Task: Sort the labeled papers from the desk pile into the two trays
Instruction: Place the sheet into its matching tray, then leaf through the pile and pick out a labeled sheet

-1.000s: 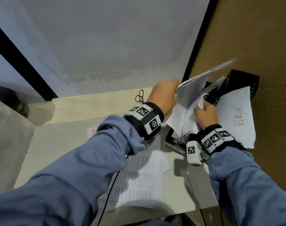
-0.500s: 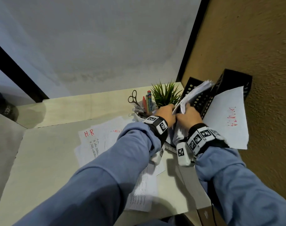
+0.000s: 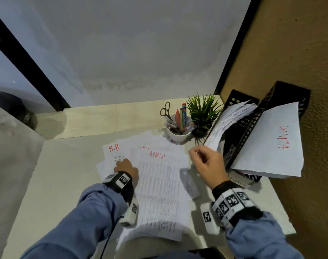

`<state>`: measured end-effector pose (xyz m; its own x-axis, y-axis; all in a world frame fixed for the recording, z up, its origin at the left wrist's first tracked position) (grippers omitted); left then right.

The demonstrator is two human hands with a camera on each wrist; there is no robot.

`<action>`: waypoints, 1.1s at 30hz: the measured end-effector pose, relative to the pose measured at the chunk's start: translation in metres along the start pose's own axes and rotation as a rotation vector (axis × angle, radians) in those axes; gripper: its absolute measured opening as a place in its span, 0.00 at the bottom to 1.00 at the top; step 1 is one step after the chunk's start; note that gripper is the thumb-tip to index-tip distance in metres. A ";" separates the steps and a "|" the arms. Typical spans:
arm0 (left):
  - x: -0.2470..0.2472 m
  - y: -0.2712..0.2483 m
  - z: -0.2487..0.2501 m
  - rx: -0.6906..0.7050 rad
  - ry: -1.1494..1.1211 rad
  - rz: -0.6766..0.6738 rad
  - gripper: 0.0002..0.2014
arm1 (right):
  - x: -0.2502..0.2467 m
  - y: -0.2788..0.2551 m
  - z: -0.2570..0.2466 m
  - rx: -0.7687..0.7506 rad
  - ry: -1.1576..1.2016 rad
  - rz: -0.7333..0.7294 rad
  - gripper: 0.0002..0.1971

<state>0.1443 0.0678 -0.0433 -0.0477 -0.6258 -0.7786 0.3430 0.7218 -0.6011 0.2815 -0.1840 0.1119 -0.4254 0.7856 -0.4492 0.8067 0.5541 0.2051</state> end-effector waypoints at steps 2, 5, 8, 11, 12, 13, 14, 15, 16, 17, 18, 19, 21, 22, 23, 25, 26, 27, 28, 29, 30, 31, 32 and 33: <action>0.005 0.001 -0.034 -0.087 0.020 0.062 0.17 | 0.039 -0.020 0.024 0.073 -0.052 -0.121 0.09; 0.013 -0.003 -0.056 -0.069 -0.047 0.084 0.18 | 0.078 -0.050 0.083 0.375 -0.241 -0.235 0.11; 0.019 -0.008 -0.062 -0.022 -0.155 0.062 0.21 | 0.088 -0.075 0.124 0.684 -0.396 -0.257 0.23; 0.030 -0.016 -0.062 -0.008 -0.316 0.002 0.24 | 0.091 -0.082 0.136 0.792 -0.368 -0.194 0.29; 0.034 -0.018 -0.063 -0.020 -0.369 -0.016 0.25 | 0.092 -0.081 0.138 0.804 -0.363 -0.186 0.29; 0.038 -0.020 -0.063 -0.032 -0.415 -0.038 0.24 | 0.094 -0.080 0.141 0.813 -0.353 -0.186 0.27; 0.041 -0.021 -0.062 -0.026 -0.446 -0.058 0.22 | 0.095 -0.078 0.142 0.810 -0.340 -0.182 0.23; 0.042 -0.024 -0.059 0.002 -0.456 -0.070 0.18 | 0.095 -0.076 0.142 0.799 -0.318 -0.165 0.19; 0.044 -0.025 -0.056 0.032 -0.453 -0.074 0.12 | 0.094 -0.074 0.142 0.783 -0.284 -0.125 0.14; 0.044 -0.026 -0.054 0.061 -0.468 -0.072 0.08 | 0.092 -0.073 0.142 0.774 -0.231 -0.075 0.12; 0.046 -0.024 -0.053 0.077 -0.499 -0.074 0.11 | 0.089 -0.073 0.140 0.771 -0.171 -0.019 0.13; 0.046 -0.023 -0.054 0.095 -0.545 -0.075 0.14 | 0.084 -0.073 0.138 0.773 -0.117 0.040 0.14; 0.043 -0.025 -0.057 0.102 -0.665 -0.076 0.15 | 0.076 -0.069 0.134 0.741 -0.062 0.113 0.12; 0.042 -0.026 -0.059 0.102 -0.736 -0.083 0.14 | 0.074 -0.066 0.131 0.720 -0.058 0.118 0.09; 0.041 -0.026 -0.062 0.101 -0.800 -0.082 0.14 | 0.074 -0.064 0.131 0.709 -0.055 0.114 0.08; 0.037 -0.026 -0.067 0.081 -0.885 -0.054 0.22 | 0.076 -0.062 0.138 0.700 -0.038 0.104 0.12; 0.033 -0.025 -0.069 0.069 -0.901 -0.017 0.27 | 0.076 -0.063 0.140 0.695 -0.034 0.100 0.13; 0.027 -0.026 -0.071 0.069 -0.899 0.030 0.29 | 0.075 -0.065 0.142 0.702 -0.011 0.109 0.12; 0.022 -0.026 -0.074 0.069 -0.894 0.062 0.29 | 0.072 -0.068 0.143 0.722 0.010 0.132 0.10; 0.016 -0.025 -0.077 0.067 -0.884 0.092 0.29 | 0.066 -0.071 0.146 0.749 0.045 0.170 0.08; 0.012 -0.024 -0.081 0.049 -0.872 0.107 0.27 | 0.058 -0.075 0.148 0.767 0.072 0.214 0.06; 0.010 -0.020 -0.086 0.023 -0.866 0.112 0.25 | 0.050 -0.077 0.149 0.789 0.116 0.249 0.04; 0.008 -0.018 -0.092 -0.001 -0.876 0.114 0.20 | 0.043 -0.079 0.149 0.804 0.152 0.288 0.06; 0.007 -0.016 -0.097 -0.013 -0.893 0.106 0.15 | 0.040 -0.082 0.155 0.822 0.185 0.310 0.09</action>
<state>0.0479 0.0804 -0.0568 0.7323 -0.5485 -0.4036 0.2929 0.7888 -0.5404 0.2624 -0.2409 -0.0577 -0.1412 0.9383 -0.3157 0.9051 -0.0068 -0.4251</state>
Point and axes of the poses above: each hand's wrist, its own y-axis towards the middle knuckle, its own x-axis out of the palm, z = x × y, the point moved 10 cm from there along y, towards the middle knuckle, and after that the axes turned 7 degrees about -x, right-handed, at the moved point
